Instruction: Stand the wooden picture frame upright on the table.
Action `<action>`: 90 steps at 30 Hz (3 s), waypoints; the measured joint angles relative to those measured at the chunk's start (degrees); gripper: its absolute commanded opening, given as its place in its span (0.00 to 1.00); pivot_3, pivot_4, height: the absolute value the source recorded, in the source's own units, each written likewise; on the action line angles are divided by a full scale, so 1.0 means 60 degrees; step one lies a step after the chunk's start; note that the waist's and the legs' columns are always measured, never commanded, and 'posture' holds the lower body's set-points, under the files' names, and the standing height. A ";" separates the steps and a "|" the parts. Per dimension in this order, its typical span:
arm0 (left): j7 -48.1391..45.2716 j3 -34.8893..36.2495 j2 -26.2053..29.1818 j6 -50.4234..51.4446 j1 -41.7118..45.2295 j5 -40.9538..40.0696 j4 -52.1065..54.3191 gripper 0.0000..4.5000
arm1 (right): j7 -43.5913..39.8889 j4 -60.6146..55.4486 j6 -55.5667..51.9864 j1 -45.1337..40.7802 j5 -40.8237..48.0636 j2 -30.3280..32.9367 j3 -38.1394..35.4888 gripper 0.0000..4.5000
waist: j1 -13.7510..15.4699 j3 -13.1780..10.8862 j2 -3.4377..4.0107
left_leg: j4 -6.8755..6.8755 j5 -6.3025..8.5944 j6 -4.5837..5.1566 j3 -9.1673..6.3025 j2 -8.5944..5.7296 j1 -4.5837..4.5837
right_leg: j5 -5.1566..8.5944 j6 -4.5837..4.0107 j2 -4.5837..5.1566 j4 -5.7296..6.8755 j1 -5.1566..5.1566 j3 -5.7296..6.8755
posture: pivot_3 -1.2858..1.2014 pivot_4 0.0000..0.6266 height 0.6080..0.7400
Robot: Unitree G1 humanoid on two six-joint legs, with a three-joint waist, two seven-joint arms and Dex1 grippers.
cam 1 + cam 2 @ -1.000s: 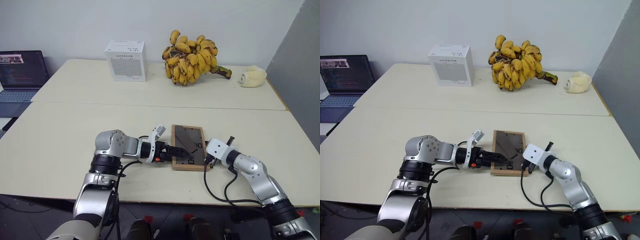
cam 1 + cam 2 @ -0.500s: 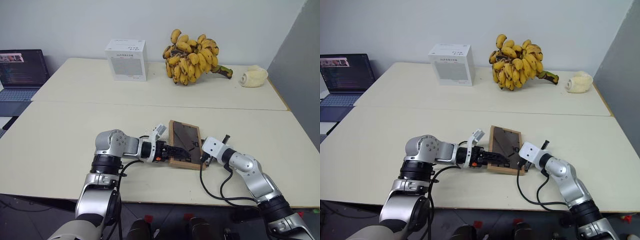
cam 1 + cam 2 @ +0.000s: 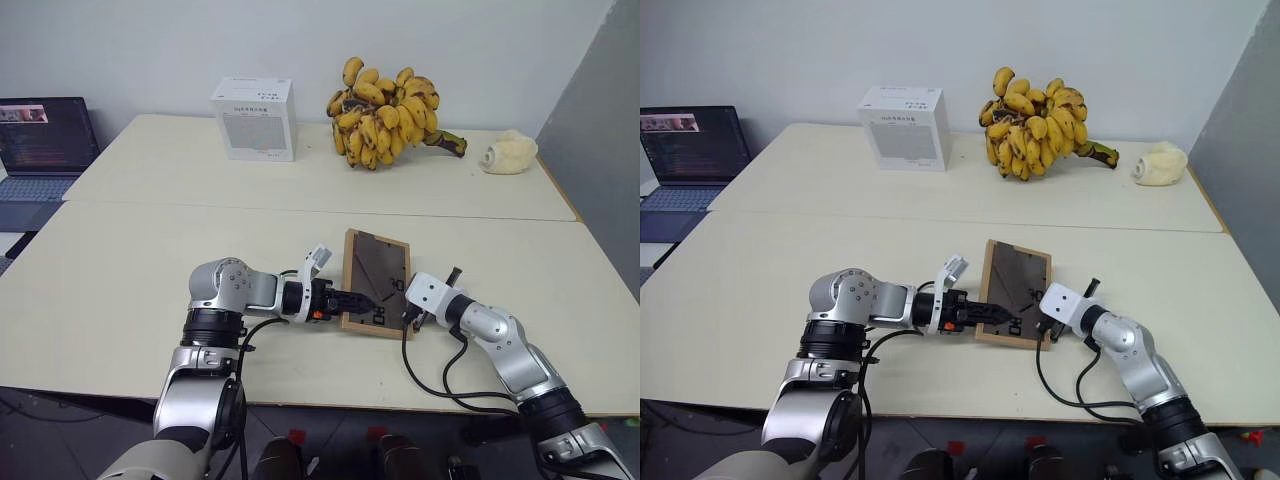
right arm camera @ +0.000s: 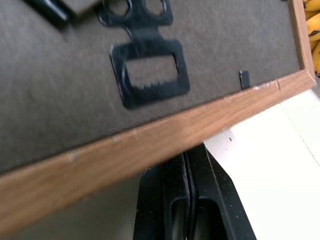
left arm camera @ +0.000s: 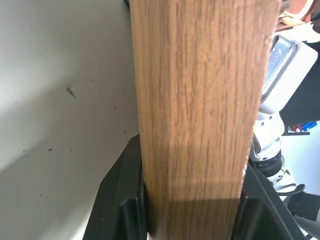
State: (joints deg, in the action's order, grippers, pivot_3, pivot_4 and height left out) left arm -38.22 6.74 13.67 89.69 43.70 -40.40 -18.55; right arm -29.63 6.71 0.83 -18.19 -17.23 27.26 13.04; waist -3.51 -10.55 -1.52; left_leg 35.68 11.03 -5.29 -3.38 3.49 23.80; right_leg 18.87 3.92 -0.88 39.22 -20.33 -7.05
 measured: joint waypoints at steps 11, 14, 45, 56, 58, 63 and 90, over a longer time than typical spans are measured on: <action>-0.0915 -0.0174 0.1567 -0.3056 -0.0473 0.0416 0.1170 0.28 | -0.0702 -0.1954 -0.1147 0.1676 0.1348 0.1491 -0.1993 0.17 | 0.0070 -0.0015 0.0009 | -0.0095 -0.0004 -0.0005 0.0018 -0.0003 0.0019 | -0.0024 -0.0048 0.0012 -0.0036 -0.0045 -0.0007 | 0.52 0.24 1.00; -0.1427 -0.0332 0.1923 -0.4411 -0.0628 0.0606 0.1939 0.28 | -0.1230 -0.3588 -0.2827 0.1464 0.3094 0.1350 -0.2775 0.35 | 0.0052 -0.0023 0.0016 | -0.0114 -0.0004 -0.0006 0.0019 0.0003 0.0020 | -0.0024 -0.0052 0.0008 -0.0034 -0.0056 -0.0005 | 0.52 0.24 1.00; -0.2725 -0.2053 0.1951 -0.7017 0.0974 0.1696 0.1203 0.28 | 0.1060 -0.5026 -0.8435 -0.3513 0.9038 -0.1847 -0.2907 0.68 | 0.0125 -0.0032 0.0029 | -0.0112 -0.0008 0.0000 0.0012 0.0002 0.0176 | -0.0028 -0.0062 0.0006 -0.0014 -0.0227 0.0015 | 0.52 0.24 1.00; -0.3373 -0.2187 0.1425 -0.8318 0.2085 0.2634 -0.1677 0.28 | 0.1500 -0.5134 -0.8429 -0.3046 0.9036 -0.1695 -0.3006 0.68 | 0.0112 -0.0032 0.0029 | -0.0115 -0.0008 0.0001 0.0013 0.0004 0.0191 | -0.0026 -0.0065 0.0005 -0.0008 -0.0245 0.0016 | 0.52 0.24 1.00; -0.3455 -0.2186 0.1407 -0.8366 0.2219 0.2683 -0.1814 0.28 | 0.1569 -0.5152 -0.8382 -0.3041 0.9036 -0.1667 -0.3005 0.73 | 0.0105 -0.0032 0.0029 | -0.0114 -0.0008 0.0001 0.0014 0.0004 0.0191 | -0.0026 -0.0065 0.0004 -0.0005 -0.0246 0.0015 | 0.52 0.24 1.00; -0.3517 -0.2185 0.1300 -0.8377 0.2383 0.2776 -0.1878 0.28 | 0.1631 -0.5189 -0.8215 -0.3043 0.8961 -0.1657 -0.2901 0.92 | 0.0095 -0.0032 0.0029 | -0.0114 -0.0008 0.0001 0.0014 0.0004 0.0191 | -0.0026 -0.0065 0.0004 -0.0001 -0.0245 0.0015 | 0.52 0.24 1.00; -0.3448 -0.1516 0.2027 -0.4919 0.2604 0.2256 -0.1657 0.28 | -0.0234 -0.2764 -0.1540 -0.1022 0.3384 0.3699 -0.1279 0.92 | 0.0051 -0.0033 0.0029 | -0.0095 -0.0008 0.0004 0.0023 -0.0001 0.0192 | -0.0024 -0.0060 0.0004 0.0002 -0.0249 0.0006 | 0.52 0.24 1.00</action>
State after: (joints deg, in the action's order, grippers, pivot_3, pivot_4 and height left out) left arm -58.91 -2.35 25.83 60.18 59.32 -26.87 -28.49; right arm -31.04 -9.87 -8.41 -24.33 3.08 49.46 5.37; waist -3.20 -10.75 -1.35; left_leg 35.11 10.99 -5.27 -3.25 3.48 24.95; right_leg 18.73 3.55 -0.85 39.23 -21.82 -7.02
